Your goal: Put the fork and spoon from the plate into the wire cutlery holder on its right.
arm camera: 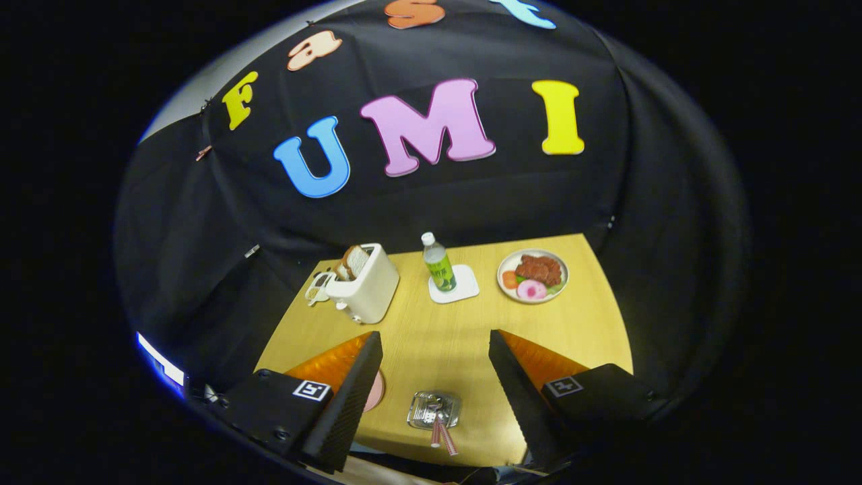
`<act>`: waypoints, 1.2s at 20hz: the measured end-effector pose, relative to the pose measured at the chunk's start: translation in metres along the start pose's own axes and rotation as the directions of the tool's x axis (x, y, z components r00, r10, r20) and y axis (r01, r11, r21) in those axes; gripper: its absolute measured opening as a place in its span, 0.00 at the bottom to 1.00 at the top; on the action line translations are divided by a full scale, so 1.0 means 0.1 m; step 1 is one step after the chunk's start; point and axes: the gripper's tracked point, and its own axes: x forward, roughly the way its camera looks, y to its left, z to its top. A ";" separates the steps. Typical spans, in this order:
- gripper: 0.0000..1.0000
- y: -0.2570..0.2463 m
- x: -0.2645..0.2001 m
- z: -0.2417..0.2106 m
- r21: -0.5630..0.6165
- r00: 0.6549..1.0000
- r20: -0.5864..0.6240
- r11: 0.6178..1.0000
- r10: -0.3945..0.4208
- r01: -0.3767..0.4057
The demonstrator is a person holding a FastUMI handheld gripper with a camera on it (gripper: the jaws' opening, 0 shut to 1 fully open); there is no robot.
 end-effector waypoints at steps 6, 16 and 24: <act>0.99 0.30 -0.45 0.49 -0.061 0.953 0.294 0.993 -0.075 0.098; 0.99 0.87 -0.68 0.52 -0.059 0.883 0.434 0.972 -0.180 0.227; 0.99 1.13 -0.46 0.35 -0.019 0.907 0.383 0.980 -0.175 0.197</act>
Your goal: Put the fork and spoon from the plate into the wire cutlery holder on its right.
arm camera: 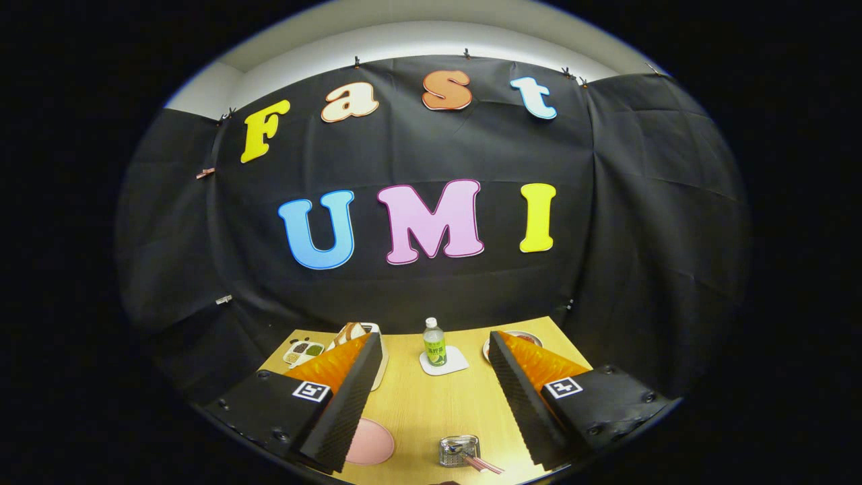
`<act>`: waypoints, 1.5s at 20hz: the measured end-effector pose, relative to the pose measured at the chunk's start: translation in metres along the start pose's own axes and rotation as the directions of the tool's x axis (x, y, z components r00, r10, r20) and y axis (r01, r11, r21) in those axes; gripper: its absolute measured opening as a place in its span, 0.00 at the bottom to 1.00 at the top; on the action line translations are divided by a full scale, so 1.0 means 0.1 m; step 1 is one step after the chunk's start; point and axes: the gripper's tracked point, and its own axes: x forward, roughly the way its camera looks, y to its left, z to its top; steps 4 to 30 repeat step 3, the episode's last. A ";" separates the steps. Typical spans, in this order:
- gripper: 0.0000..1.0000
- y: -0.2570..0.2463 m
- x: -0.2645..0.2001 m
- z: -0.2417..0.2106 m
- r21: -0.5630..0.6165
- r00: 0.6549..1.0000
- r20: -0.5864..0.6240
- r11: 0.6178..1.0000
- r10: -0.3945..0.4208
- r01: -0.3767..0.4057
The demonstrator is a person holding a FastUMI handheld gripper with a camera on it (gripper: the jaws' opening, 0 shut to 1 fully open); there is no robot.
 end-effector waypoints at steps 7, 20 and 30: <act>0.99 0.08 0.01 -0.03 -0.009 1.000 0.002 1.000 0.009 -0.009; 0.99 0.08 0.01 -0.03 -0.009 1.000 0.002 1.000 0.009 -0.009; 0.99 0.08 0.01 -0.03 -0.009 1.000 0.002 1.000 0.009 -0.009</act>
